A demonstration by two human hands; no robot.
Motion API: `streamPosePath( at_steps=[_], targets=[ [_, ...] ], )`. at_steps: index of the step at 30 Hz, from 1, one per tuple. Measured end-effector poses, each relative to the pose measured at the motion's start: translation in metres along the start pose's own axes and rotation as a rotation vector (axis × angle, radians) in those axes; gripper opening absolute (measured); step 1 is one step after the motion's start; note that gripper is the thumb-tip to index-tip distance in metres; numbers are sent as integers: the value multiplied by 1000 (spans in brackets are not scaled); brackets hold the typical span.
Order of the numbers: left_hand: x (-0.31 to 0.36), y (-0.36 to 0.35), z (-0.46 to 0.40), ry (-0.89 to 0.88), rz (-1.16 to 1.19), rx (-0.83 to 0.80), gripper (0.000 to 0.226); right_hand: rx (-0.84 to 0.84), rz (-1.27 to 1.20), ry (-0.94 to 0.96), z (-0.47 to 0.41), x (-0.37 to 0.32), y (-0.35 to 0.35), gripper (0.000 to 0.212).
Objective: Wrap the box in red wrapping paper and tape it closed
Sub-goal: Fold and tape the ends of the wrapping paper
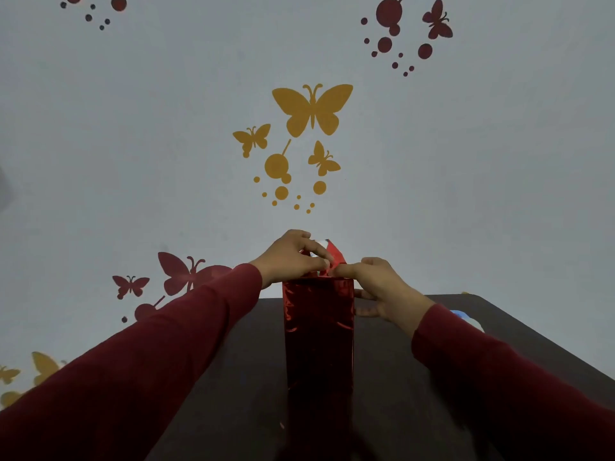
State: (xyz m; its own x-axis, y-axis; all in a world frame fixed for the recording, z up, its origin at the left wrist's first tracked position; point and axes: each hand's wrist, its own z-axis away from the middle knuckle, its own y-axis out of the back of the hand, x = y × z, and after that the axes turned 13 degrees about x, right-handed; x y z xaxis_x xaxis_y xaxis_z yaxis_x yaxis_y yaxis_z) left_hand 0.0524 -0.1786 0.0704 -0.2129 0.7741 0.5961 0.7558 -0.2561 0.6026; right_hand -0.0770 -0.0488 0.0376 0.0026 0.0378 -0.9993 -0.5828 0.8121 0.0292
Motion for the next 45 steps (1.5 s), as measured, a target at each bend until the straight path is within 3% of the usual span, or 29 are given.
streamPosePath(
  at_steps=[7,11,17,23,27,32,37,40,45],
  targets=[
    [-13,7,-4,183,-31,-136,22,-3,-16,-1,6,1,3,94],
    [-11,5,0,188,8,-105,18,-9,-9,-23,6,-6,1,60],
    [-4,-10,3,242,43,-49,19,31,-14,28,6,-6,-5,93],
    [0,-5,4,187,123,-91,28,21,-31,30,9,-6,0,94],
    [0,0,6,189,43,-181,37,-14,-39,43,12,-8,2,96],
    [-2,2,4,201,1,-180,55,-16,-56,39,10,-9,1,98],
    [-2,1,4,166,-31,-181,35,-6,-85,53,10,-7,1,102],
    [-9,-1,-1,145,-16,-155,54,-18,-100,63,6,-7,2,99],
    [-17,0,-3,185,74,-162,64,-57,-153,71,3,-5,3,94]
  ],
)
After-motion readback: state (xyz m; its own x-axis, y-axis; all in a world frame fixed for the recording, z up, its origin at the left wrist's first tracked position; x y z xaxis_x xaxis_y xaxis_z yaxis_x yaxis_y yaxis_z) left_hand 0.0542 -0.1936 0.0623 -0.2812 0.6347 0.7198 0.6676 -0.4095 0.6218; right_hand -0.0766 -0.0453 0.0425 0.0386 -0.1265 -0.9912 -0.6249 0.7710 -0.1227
